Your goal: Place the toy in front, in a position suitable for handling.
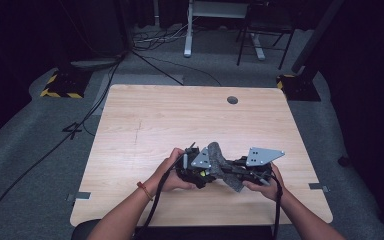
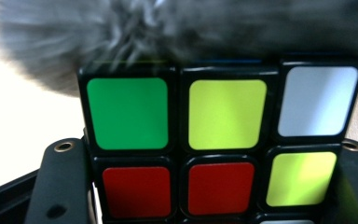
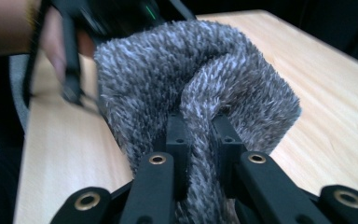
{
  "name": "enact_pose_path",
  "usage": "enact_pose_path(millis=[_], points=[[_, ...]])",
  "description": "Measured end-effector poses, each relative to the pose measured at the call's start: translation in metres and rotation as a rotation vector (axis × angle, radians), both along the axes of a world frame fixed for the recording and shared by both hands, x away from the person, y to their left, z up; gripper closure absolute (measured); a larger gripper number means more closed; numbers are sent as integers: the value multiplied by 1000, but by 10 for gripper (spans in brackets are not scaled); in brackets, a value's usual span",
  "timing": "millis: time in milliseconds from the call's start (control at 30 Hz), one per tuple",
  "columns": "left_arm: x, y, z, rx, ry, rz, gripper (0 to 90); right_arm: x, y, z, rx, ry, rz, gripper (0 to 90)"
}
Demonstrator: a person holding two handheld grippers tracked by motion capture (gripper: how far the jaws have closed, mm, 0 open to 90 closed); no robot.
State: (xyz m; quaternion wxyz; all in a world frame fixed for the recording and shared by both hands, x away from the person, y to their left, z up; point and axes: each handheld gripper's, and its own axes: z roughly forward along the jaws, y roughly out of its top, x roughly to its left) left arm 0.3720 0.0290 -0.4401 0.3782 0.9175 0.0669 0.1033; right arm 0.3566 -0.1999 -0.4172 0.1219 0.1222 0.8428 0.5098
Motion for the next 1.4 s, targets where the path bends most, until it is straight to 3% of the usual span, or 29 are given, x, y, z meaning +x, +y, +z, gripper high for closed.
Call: enact_pose_path(millis=[100,233,367,500,667,767,933,1067,1167,1400], points=[[-3,-3,0,7,-3,-17,332,-3,4,2,-13,-24,-5,807],[-2,1,2,-15,6,-13,333,6,-1,-1,-31,-8,-53,807],[3,9,6,-62,18,1,333,18,-9,-12,-65,39,-98,808],[6,16,8,-99,19,17,333,21,-9,-19,-84,75,-89,808],[8,17,7,-87,5,35,333,18,-5,-20,-101,78,-53,808],[9,19,8,-103,10,37,333,15,-6,-17,-90,74,-39,807],[11,16,4,-78,14,53,333,10,-8,-8,-36,35,-13,807],[6,6,-2,-45,18,14,333,5,-6,2,-15,9,-6,807],[4,3,-1,-34,7,6,333,4,0,1,-51,-8,-18,807],[3,9,2,-44,4,11,333,12,-5,-6,-105,8,-70,807]])
